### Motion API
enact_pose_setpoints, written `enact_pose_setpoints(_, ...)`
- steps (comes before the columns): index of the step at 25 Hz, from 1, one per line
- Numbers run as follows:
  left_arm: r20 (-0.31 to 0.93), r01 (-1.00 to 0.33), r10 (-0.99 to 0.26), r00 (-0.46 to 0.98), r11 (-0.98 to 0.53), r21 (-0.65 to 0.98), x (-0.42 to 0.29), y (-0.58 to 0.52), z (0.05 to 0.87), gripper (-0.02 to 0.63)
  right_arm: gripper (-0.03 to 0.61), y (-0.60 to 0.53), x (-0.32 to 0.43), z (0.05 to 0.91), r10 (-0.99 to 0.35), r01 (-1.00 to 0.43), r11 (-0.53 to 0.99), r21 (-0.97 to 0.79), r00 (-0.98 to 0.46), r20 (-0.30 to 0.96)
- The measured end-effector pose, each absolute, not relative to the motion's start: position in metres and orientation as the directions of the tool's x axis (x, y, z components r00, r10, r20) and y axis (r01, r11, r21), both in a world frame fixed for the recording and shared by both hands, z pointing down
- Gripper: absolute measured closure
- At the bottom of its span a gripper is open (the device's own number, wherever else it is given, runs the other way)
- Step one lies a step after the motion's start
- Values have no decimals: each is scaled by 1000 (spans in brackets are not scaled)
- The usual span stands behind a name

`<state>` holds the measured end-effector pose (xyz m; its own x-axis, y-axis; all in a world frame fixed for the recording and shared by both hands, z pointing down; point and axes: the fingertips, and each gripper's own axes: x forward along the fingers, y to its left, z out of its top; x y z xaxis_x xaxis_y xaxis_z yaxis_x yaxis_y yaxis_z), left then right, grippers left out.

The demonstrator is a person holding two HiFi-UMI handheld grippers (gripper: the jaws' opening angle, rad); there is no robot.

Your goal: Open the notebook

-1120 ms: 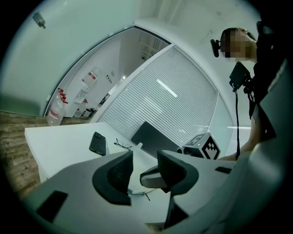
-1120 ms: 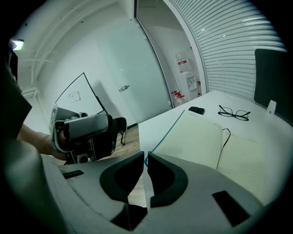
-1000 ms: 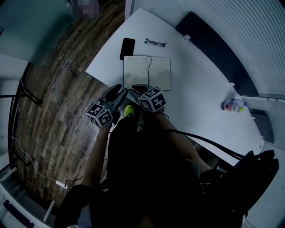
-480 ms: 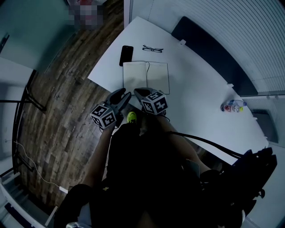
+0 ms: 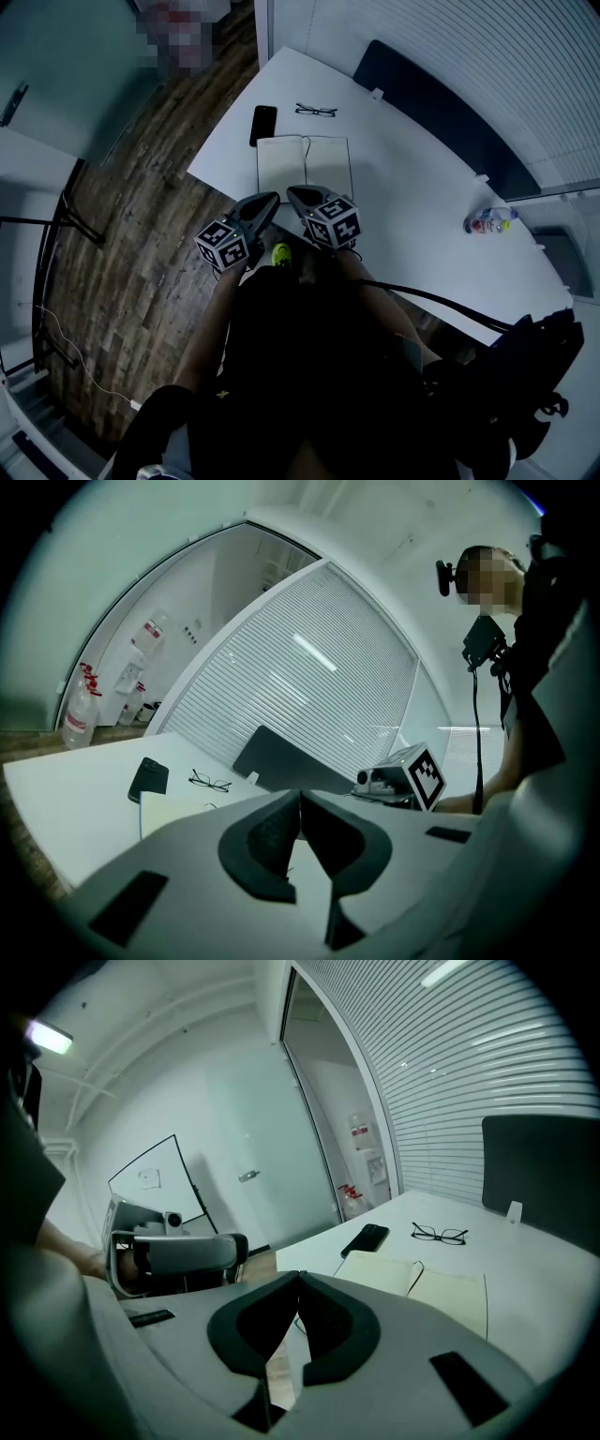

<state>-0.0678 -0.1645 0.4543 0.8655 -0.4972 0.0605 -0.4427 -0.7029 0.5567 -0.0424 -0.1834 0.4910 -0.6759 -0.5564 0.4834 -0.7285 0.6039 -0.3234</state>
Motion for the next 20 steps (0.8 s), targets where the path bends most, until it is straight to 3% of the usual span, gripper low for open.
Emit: enact_pose_setpoints(20, 64, -488, -533, 843, -710, 508, -39, -102, 427, 600, 592, -120, -17, 452, -587, -687, 653, -320, -725, 360)
